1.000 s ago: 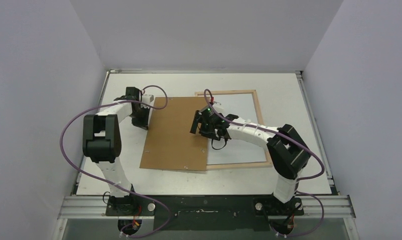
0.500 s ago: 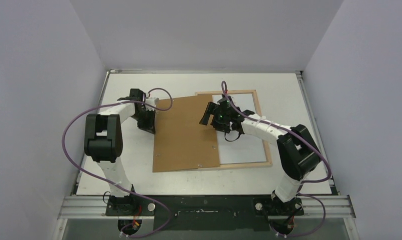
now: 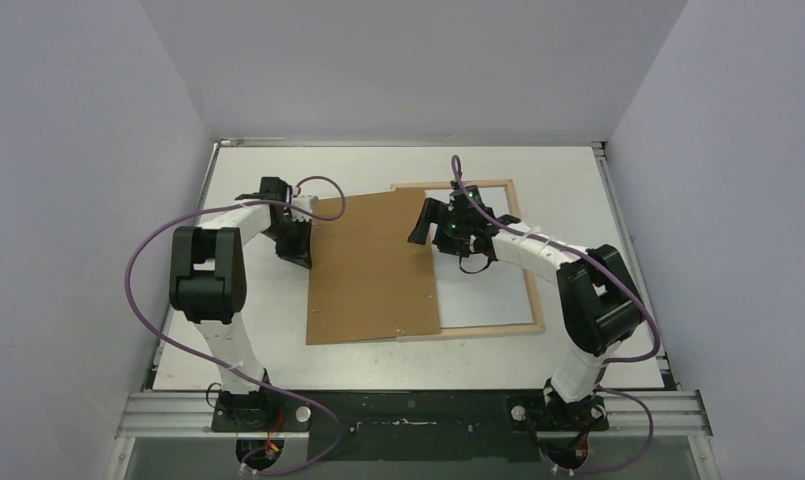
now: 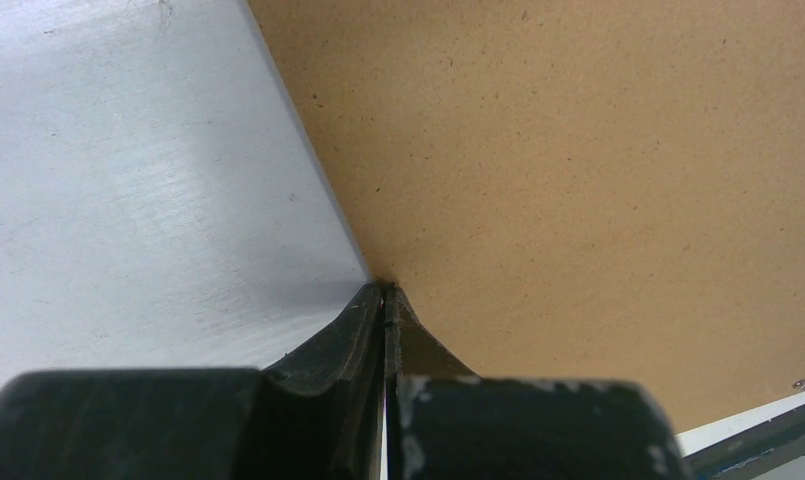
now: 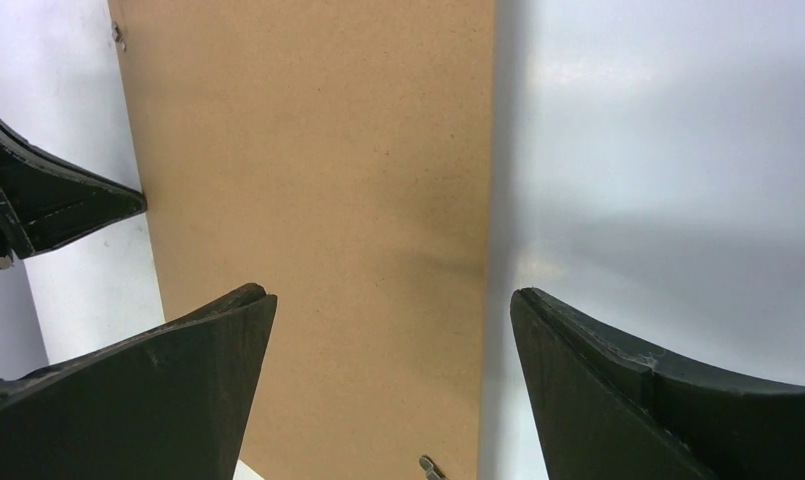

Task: Put the photo into the frame

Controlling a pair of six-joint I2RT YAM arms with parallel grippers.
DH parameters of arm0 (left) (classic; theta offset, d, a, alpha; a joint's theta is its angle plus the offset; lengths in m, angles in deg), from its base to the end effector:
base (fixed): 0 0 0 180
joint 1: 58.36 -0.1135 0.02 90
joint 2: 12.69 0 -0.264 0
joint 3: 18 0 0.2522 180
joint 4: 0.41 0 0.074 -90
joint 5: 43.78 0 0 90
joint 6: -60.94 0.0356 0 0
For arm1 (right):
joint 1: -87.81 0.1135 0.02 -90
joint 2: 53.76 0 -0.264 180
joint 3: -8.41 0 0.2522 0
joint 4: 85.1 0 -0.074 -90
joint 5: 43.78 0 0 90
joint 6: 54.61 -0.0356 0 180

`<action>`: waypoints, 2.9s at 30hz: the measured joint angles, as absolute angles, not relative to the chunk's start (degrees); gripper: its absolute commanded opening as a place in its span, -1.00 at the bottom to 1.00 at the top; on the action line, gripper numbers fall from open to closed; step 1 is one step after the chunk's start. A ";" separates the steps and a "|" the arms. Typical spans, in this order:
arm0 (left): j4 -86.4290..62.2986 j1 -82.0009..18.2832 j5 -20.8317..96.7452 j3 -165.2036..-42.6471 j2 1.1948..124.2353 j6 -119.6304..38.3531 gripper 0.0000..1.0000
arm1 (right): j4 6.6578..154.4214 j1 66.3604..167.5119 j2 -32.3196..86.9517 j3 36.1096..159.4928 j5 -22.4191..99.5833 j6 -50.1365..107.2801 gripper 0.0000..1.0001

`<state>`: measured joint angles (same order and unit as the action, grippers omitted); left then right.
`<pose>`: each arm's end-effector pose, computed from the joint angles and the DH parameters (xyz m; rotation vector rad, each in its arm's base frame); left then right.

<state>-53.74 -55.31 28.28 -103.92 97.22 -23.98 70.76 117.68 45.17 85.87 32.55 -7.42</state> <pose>0.3629 -0.0303 0.1539 0.2547 2.8714 -0.4492 0.3181 0.1924 0.2044 0.1615 2.5180 0.8526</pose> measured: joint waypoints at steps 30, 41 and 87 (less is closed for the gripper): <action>-54.75 -55.31 28.22 -104.81 97.78 -23.98 -1.00 | 81.10 115.21 49.32 81.50 20.20 -9.21 0.90; -54.81 -55.35 28.18 -104.83 97.78 -24.00 -1.00 | 84.56 115.16 49.32 78.98 18.74 -11.81 0.63; -64.87 -56.97 17.73 -119.98 92.52 -27.76 -0.18 | 80.38 94.33 30.33 82.02 5.03 -18.06 -0.89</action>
<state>-64.87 -56.97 17.73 -119.98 92.52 -27.76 80.38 94.33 30.33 82.02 5.03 -18.06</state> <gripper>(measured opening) 0.410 0.074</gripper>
